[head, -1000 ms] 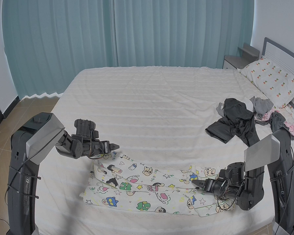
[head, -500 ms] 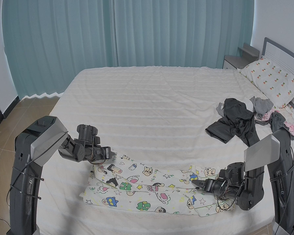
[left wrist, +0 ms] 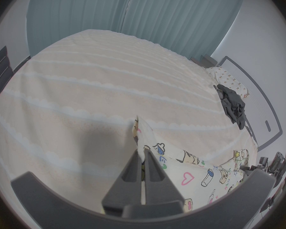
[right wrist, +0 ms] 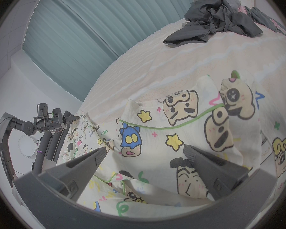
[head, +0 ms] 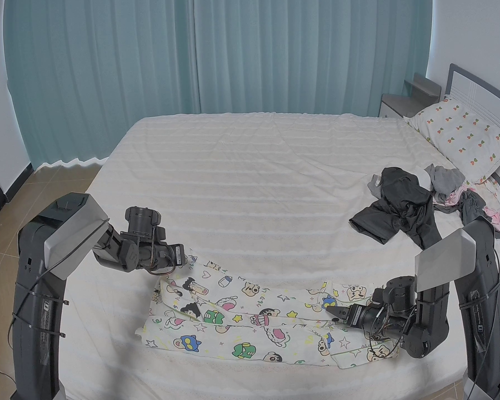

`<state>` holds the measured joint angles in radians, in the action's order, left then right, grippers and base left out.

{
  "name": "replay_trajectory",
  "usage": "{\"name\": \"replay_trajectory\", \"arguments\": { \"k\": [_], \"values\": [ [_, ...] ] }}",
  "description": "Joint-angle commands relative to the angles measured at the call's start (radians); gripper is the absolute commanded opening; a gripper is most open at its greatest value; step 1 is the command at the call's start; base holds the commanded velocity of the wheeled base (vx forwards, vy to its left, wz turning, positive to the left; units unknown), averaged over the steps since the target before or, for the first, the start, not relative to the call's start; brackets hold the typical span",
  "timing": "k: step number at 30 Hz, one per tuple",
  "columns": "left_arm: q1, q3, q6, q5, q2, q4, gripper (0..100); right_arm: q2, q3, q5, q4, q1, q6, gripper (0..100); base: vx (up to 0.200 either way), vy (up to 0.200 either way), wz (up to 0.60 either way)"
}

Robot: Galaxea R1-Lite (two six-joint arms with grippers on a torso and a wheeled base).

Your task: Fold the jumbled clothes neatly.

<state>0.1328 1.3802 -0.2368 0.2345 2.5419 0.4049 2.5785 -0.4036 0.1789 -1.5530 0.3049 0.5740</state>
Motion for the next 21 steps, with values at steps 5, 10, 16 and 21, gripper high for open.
{"name": "replay_trajectory", "arguments": {
  "k": [5,10,16,21],
  "values": [
    [-0.009,-0.075,-0.001,0.003,-0.081,0.071,0,0.002,0.0,0.001,-0.01,-0.001,0.0,100,0.0,0.0,0.0],
    [-0.024,-0.188,-0.002,0.011,-0.12,0.204,0,0.003,0.0,0.001,-0.01,-0.001,0.001,100,0.0,0.0,0.0],
    [-0.041,-0.29,-0.002,0.034,-0.189,0.242,0,0.003,-0.001,0.001,-0.01,-0.001,0.001,100,0.0,0.0,0.0],
    [-0.05,-0.394,-0.002,0.059,-0.226,0.321,0,0.003,0.0,0.001,-0.01,-0.001,0.001,100,0.0,0.0,0.0]
  ]
}}
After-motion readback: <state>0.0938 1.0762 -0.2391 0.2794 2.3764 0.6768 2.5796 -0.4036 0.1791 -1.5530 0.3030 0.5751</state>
